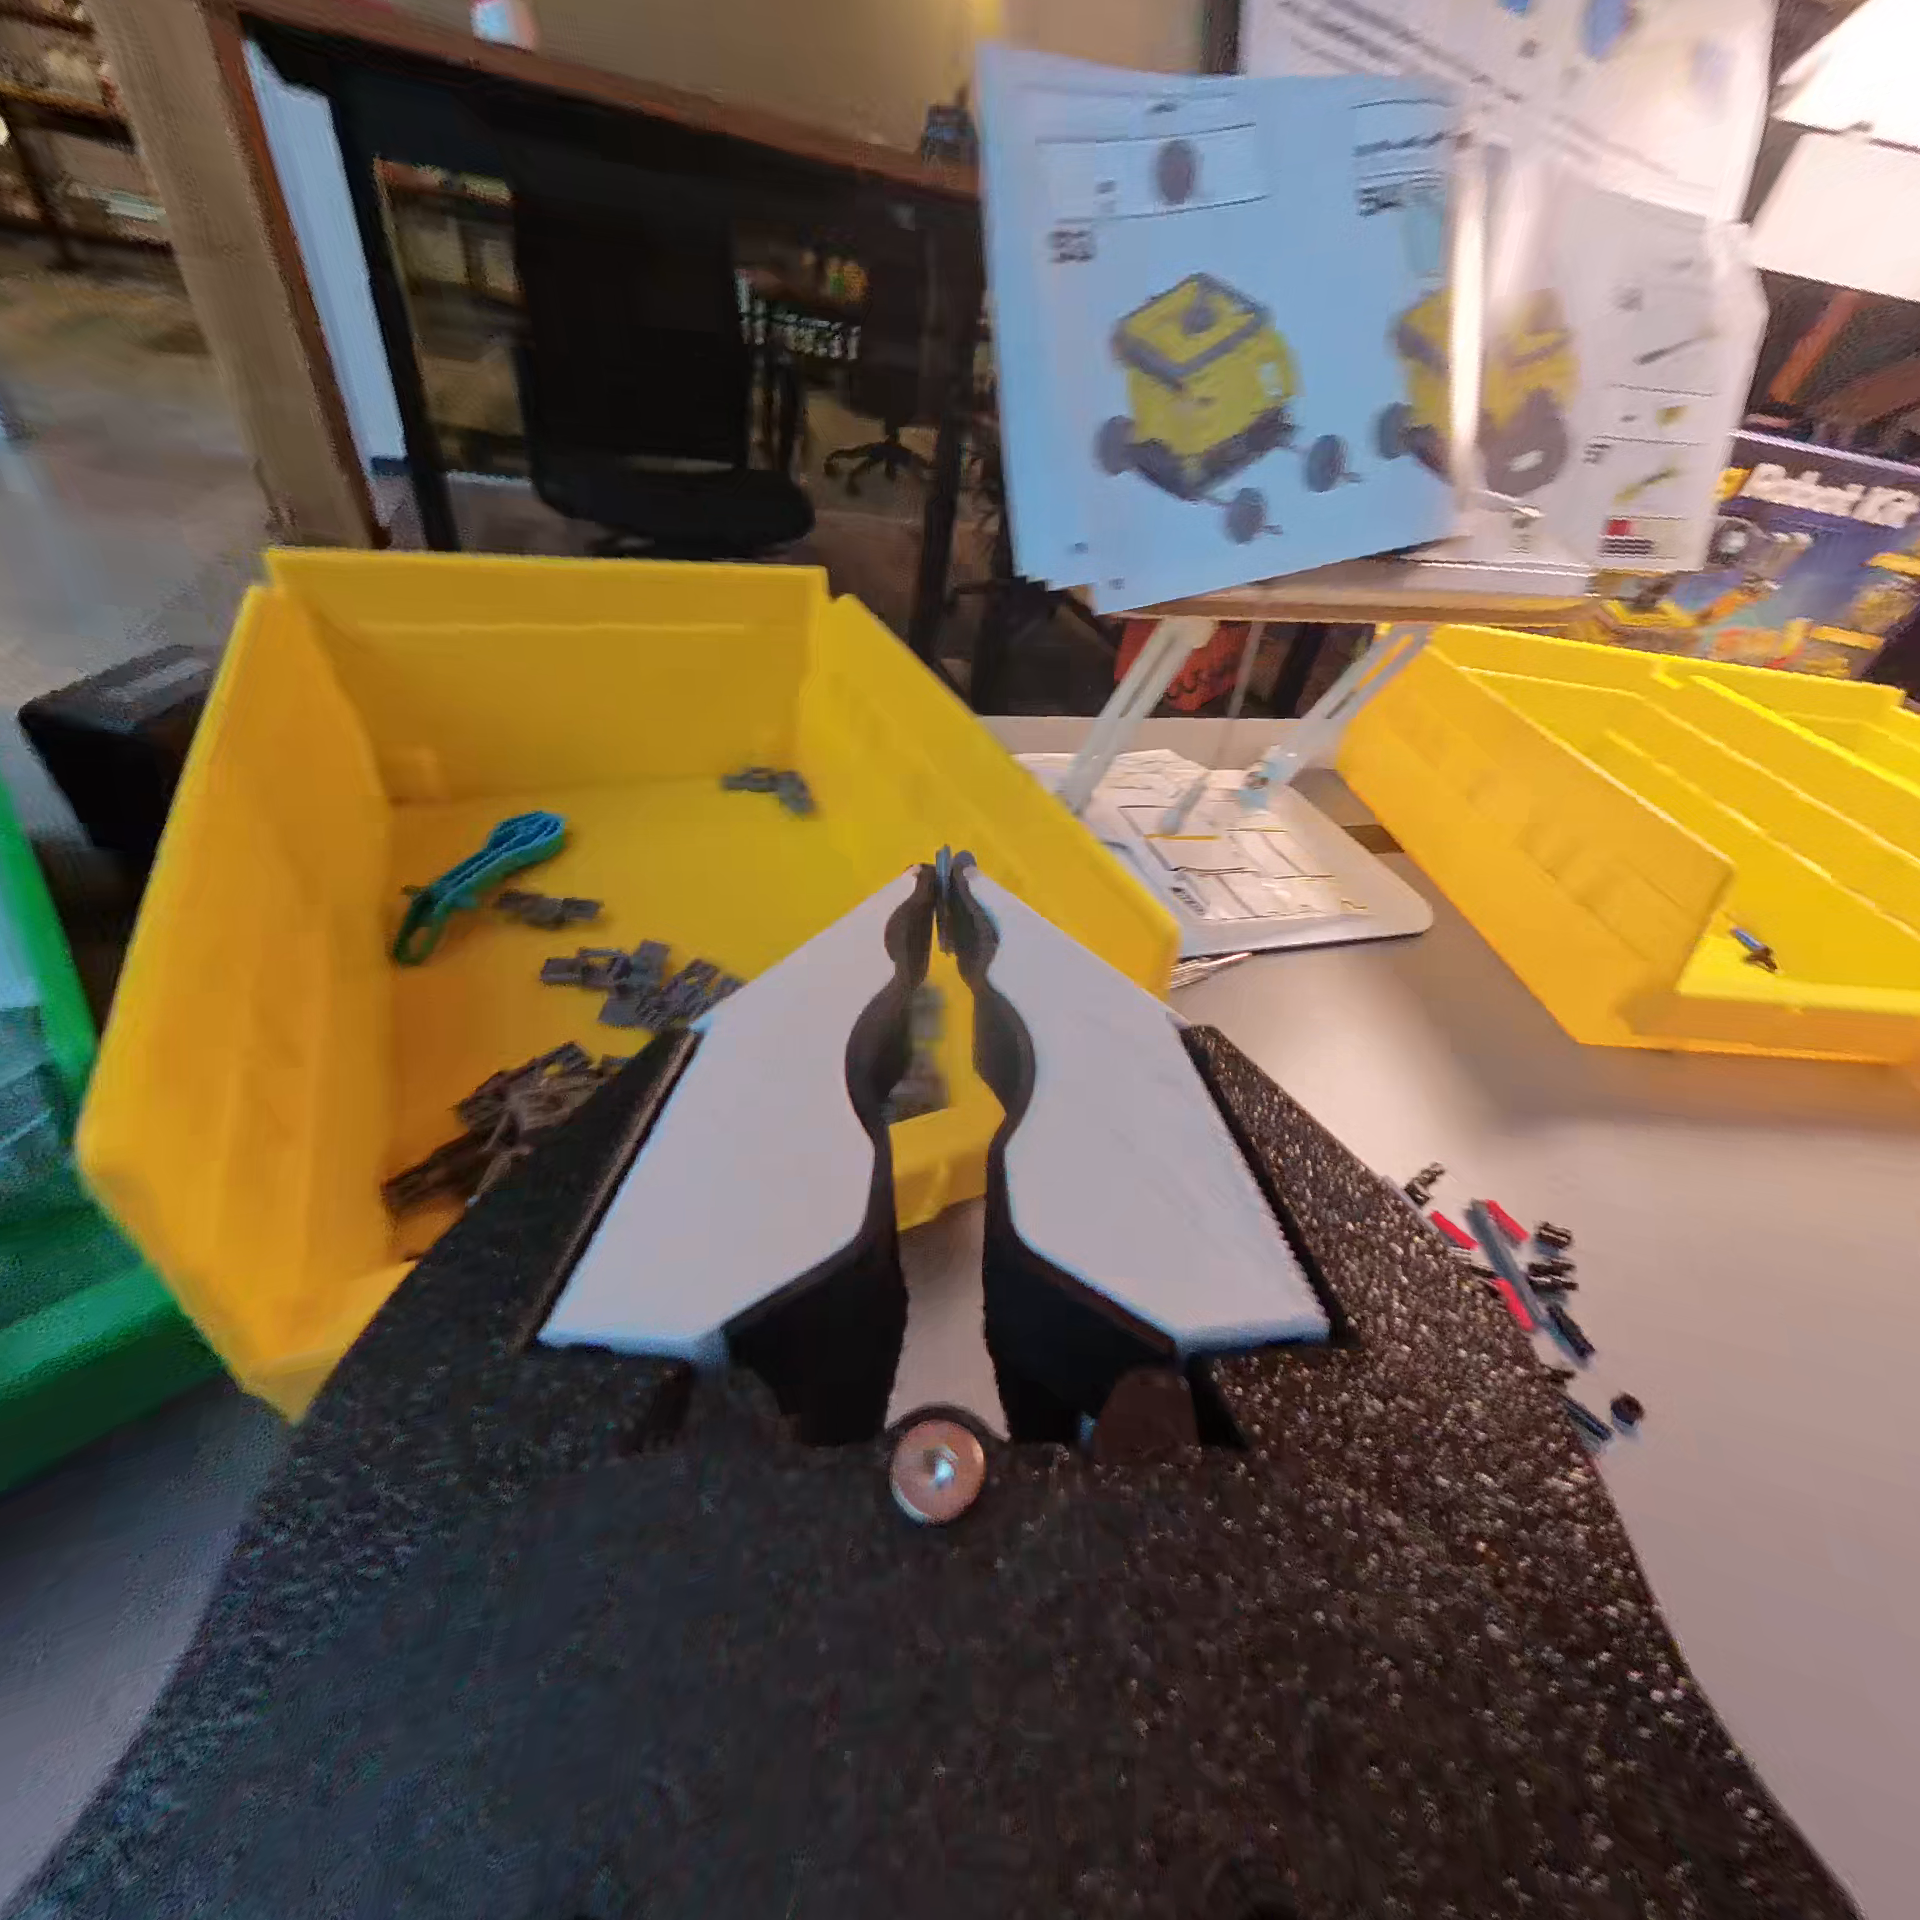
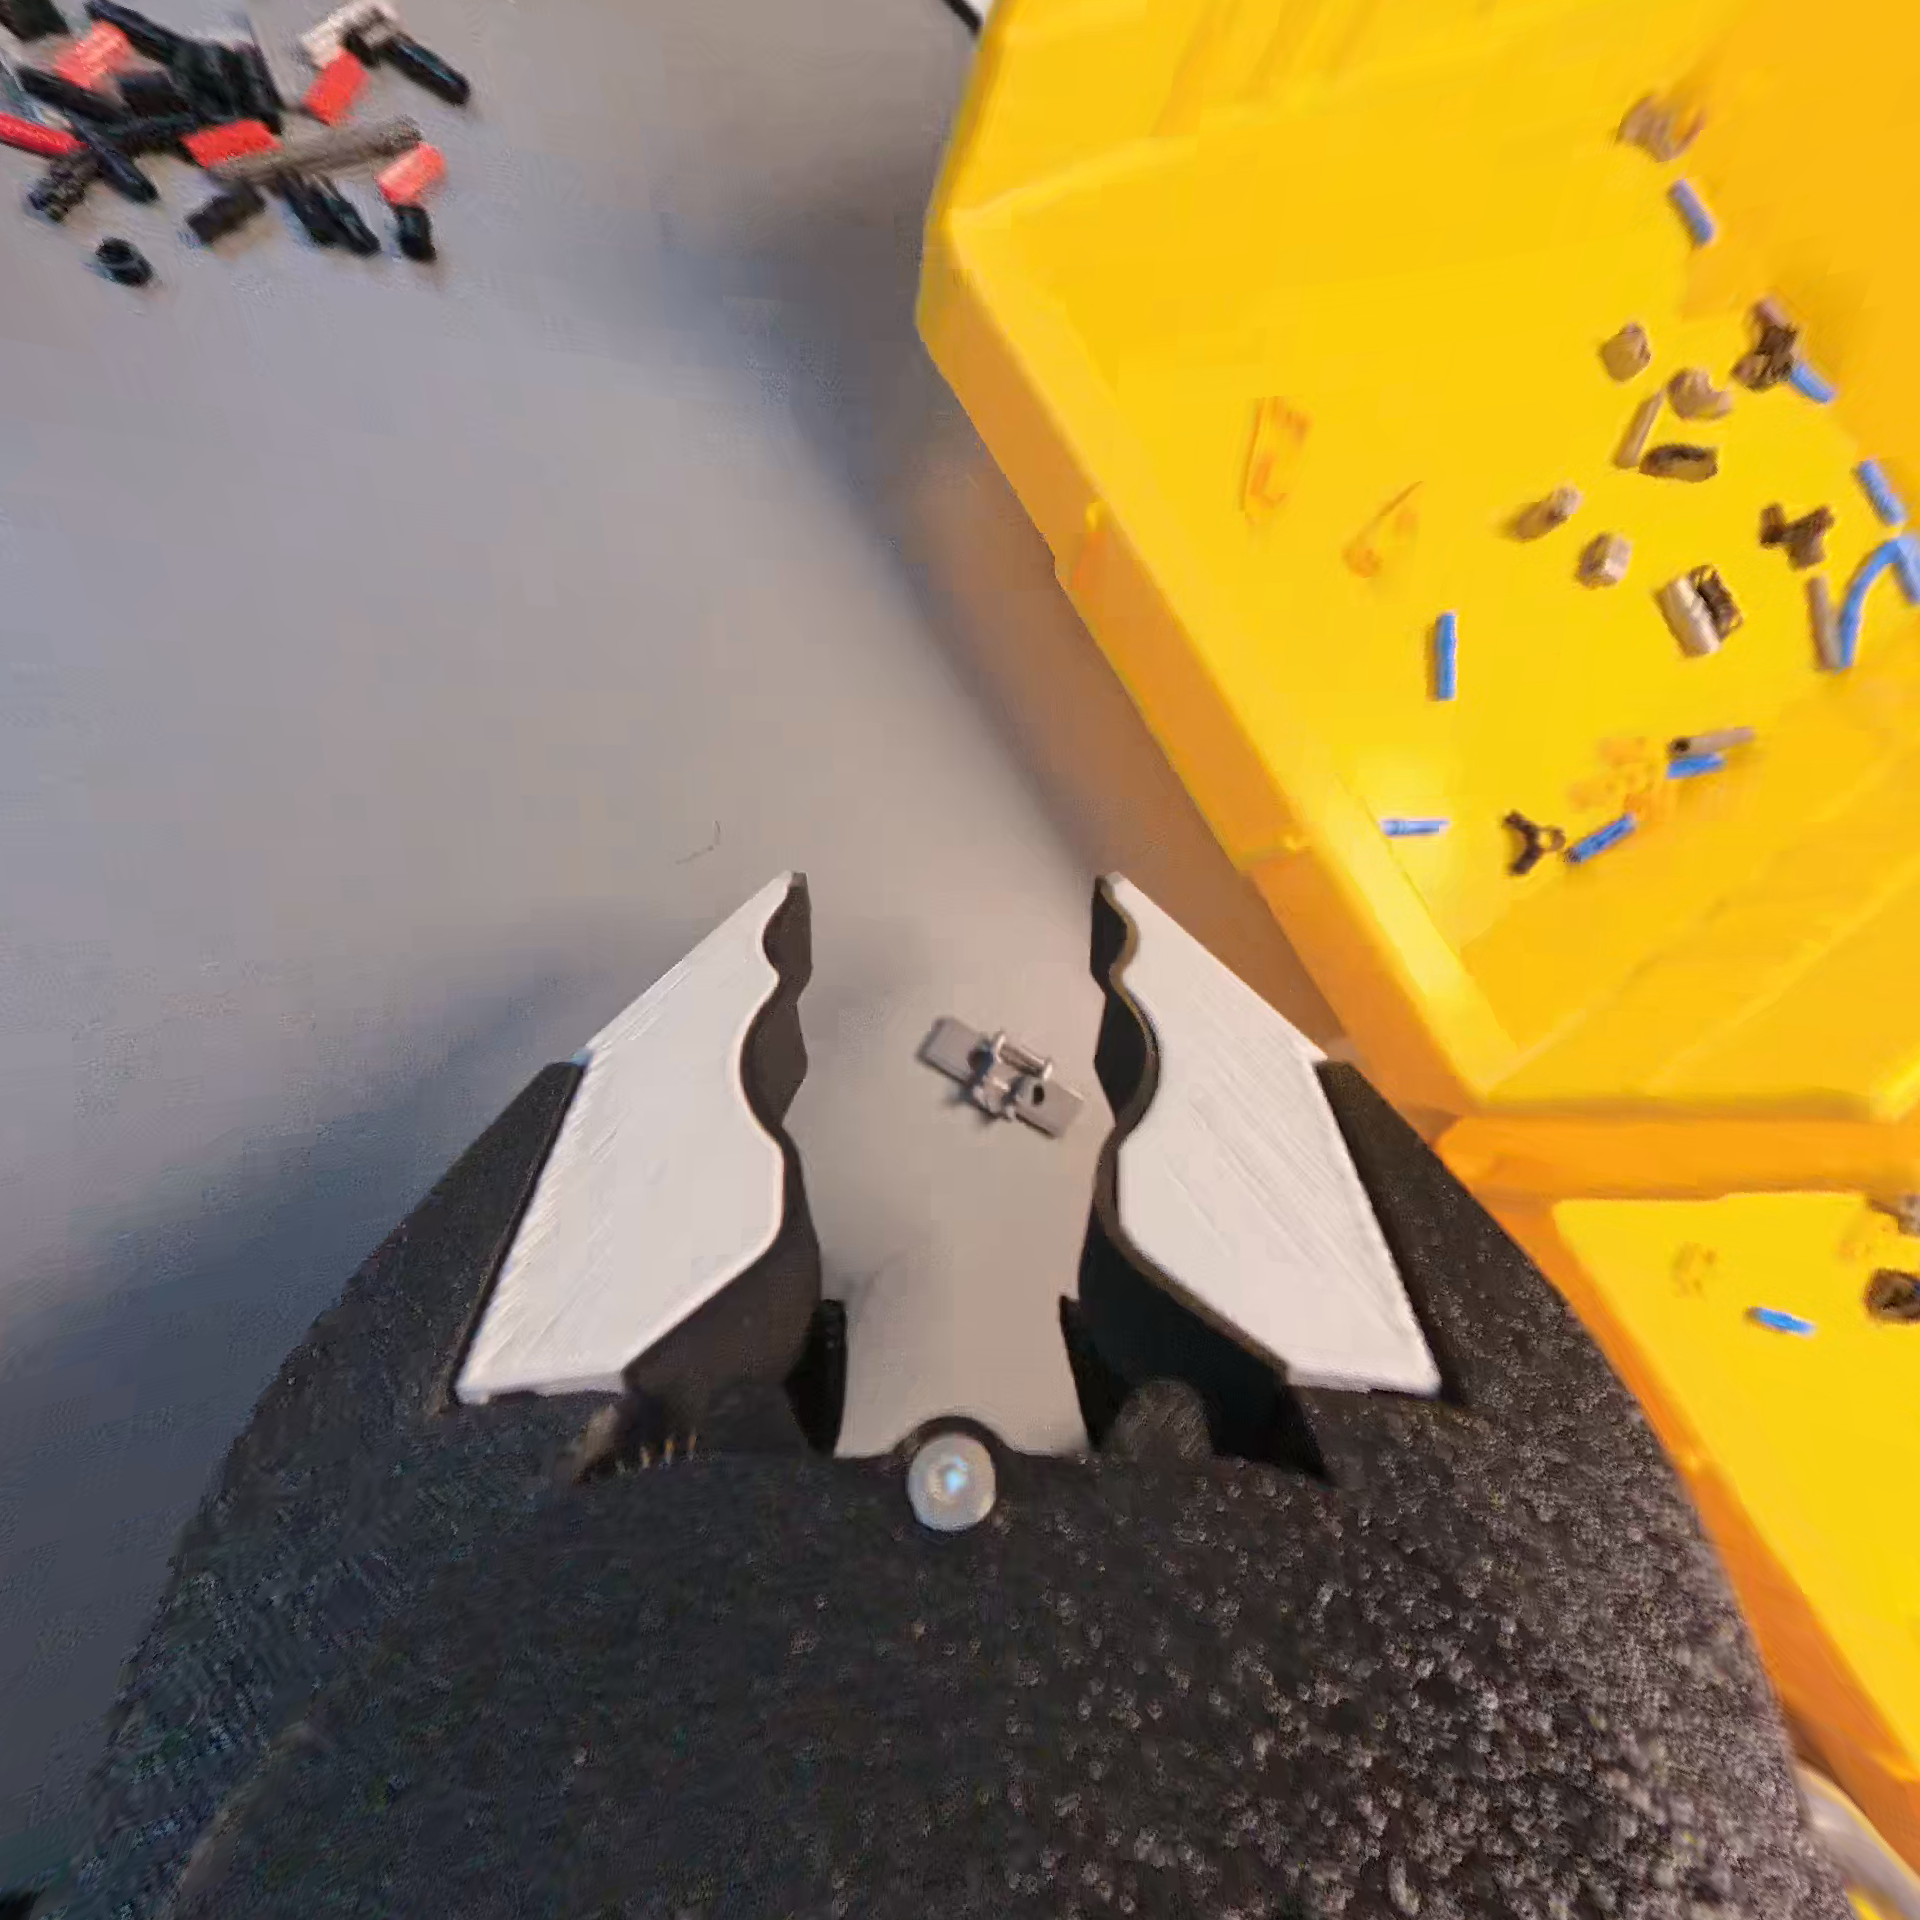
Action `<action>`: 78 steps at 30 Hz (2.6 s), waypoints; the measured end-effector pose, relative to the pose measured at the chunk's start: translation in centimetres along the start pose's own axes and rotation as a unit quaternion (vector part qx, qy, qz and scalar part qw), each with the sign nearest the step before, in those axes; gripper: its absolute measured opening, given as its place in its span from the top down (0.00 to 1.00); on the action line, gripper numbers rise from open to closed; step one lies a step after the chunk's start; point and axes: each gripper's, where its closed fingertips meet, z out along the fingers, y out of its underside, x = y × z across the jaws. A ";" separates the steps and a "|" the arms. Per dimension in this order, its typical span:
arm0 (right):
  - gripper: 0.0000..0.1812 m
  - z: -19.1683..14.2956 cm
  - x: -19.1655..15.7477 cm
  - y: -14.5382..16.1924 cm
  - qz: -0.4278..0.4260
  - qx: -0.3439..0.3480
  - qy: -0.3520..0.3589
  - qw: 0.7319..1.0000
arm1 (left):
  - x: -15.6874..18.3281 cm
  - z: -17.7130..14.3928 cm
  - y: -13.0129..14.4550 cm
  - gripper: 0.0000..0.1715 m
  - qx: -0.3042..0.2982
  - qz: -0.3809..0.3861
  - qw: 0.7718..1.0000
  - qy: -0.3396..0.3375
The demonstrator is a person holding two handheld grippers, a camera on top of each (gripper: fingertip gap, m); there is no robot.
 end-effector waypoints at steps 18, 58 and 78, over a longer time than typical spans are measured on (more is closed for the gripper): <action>0.87 0.5 -0.9 4.9 0.043 -0.086 -0.051 0.994 | 5.6 -1.6 0.4 0.84 0.021 0.005 0.994 0.107; 0.73 -5.7 -16.6 -9.2 -0.199 0.301 -0.178 0.915 | 25.6 -5.2 8.6 0.90 -0.211 -0.117 0.856 0.456; 0.92 1.2 -24.4 -3.5 -0.275 0.103 -0.275 0.915 | 7.5 -0.6 3.8 0.77 -0.097 0.049 0.984 0.143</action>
